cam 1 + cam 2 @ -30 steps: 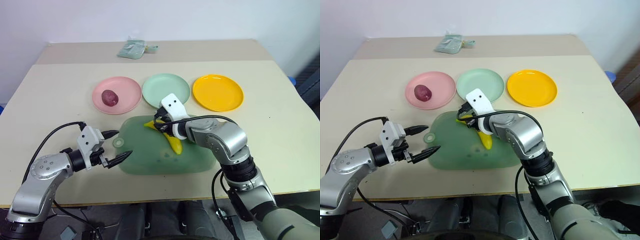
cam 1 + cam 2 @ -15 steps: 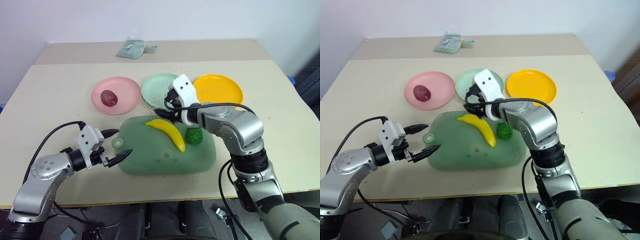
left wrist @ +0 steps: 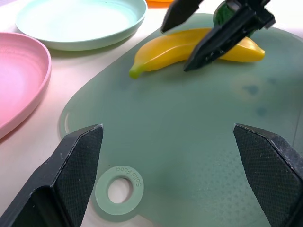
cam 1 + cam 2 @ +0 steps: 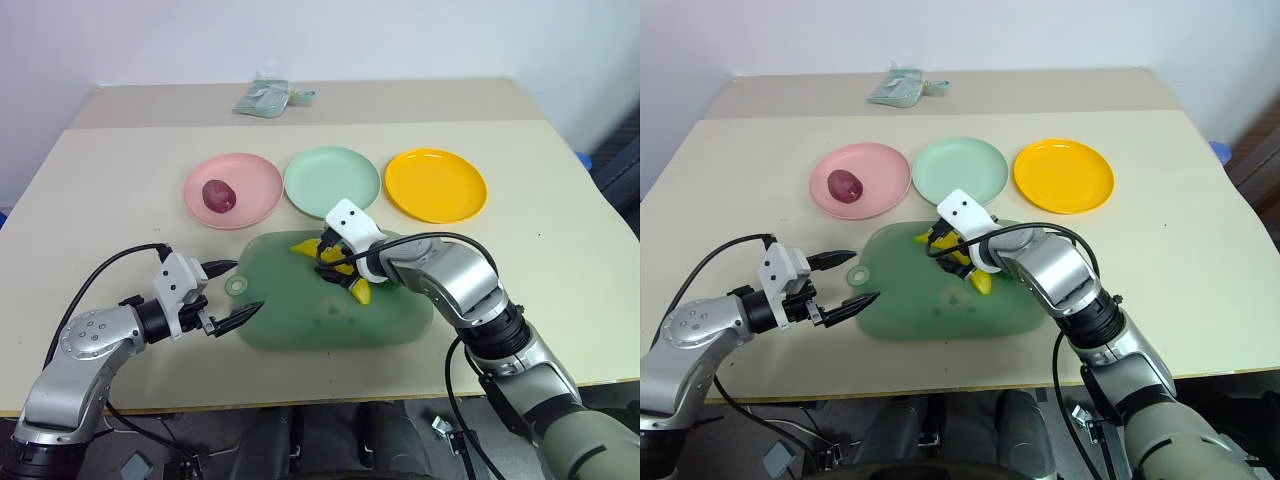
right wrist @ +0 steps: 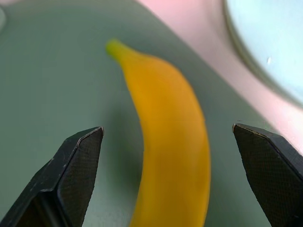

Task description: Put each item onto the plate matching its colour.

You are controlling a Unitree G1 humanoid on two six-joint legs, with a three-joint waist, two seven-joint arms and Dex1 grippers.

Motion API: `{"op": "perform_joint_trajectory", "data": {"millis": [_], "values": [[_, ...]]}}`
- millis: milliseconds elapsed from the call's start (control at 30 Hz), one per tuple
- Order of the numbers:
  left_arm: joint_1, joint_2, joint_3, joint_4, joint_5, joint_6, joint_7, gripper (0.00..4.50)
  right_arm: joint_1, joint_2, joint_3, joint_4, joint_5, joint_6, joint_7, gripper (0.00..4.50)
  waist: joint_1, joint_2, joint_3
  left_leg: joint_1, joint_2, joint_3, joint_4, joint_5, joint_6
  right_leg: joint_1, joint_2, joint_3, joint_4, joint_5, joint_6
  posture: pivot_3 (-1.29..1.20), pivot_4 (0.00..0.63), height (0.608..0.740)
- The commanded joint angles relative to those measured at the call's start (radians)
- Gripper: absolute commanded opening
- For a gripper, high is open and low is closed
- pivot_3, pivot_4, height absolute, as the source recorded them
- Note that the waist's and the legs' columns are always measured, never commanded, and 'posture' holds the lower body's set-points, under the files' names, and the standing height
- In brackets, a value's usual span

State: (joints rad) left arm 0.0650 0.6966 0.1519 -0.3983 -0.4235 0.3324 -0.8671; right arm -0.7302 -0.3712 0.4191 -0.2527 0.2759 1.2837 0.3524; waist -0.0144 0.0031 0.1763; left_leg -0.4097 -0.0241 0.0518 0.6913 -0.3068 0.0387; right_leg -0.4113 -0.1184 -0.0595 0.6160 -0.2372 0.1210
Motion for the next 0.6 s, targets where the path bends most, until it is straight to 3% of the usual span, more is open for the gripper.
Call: {"op": "perform_joint_trajectory", "data": {"millis": [33, 100, 233, 467, 600], "values": [[-0.008, 0.0, 0.007, -0.014, 0.001, -0.026, 0.0, 4.5, 0.006, 0.004, -0.002, -0.01, -0.017, 0.008, -0.004, 4.22, 0.0, 0.0, 0.0, 0.0, 0.0, 0.0, 0.0, 0.0, 0.0, 0.0, 0.0, 0.0, 0.0, 0.0, 0.0, 0.0, 0.15, 0.74], [-0.009, 0.0, 0.004, -0.012, 0.002, -0.028, 0.0, 4.5, 0.008, 0.009, -0.006, -0.008, -0.018, 0.012, -0.008, 3.66, 0.0, 0.0, 0.0, 0.0, 0.0, 0.0, 0.0, 0.0, 0.0, 0.0, 0.0, 0.0, 0.0, 0.0, 0.0, 0.0, 0.15, 0.74], [-0.01, -0.001, 0.002, -0.008, 0.001, -0.032, -0.001, 4.5, -0.003, 0.038, -0.033, -0.021, -0.014, 0.025, -0.018, 1.73, 0.0, 0.0, 0.0, 0.0, 0.0, 0.0, 0.0, 0.0, 0.0, 0.0, 0.0, 0.0, 0.0, 0.0, 0.0, 0.0, 0.15, 0.74], [-0.007, -0.002, 0.003, -0.009, -0.002, -0.032, -0.001, 4.5, -0.087, 0.137, -0.17, -0.09, 0.024, -0.013, -0.017, 1.73, -0.002, 0.0, 0.0, 0.0, 0.0, 0.0, 0.0, 0.0, 0.0, -0.001, 0.0, 0.0, 0.0, 0.0, 0.0, 0.0, 0.15, 0.74], [-0.014, -0.017, -0.007, -0.031, -0.017, -0.022, 0.007, 4.5, -0.185, 0.163, -0.327, 0.024, -0.025, -0.059, -0.109, 1.73, 0.002, 0.0, 0.0, 0.0, 0.0, 0.0, 0.0, 0.0, 0.0, -0.001, 0.0, 0.0, 0.0, 0.0, 0.0, 0.0, 0.15, 0.74]]}}
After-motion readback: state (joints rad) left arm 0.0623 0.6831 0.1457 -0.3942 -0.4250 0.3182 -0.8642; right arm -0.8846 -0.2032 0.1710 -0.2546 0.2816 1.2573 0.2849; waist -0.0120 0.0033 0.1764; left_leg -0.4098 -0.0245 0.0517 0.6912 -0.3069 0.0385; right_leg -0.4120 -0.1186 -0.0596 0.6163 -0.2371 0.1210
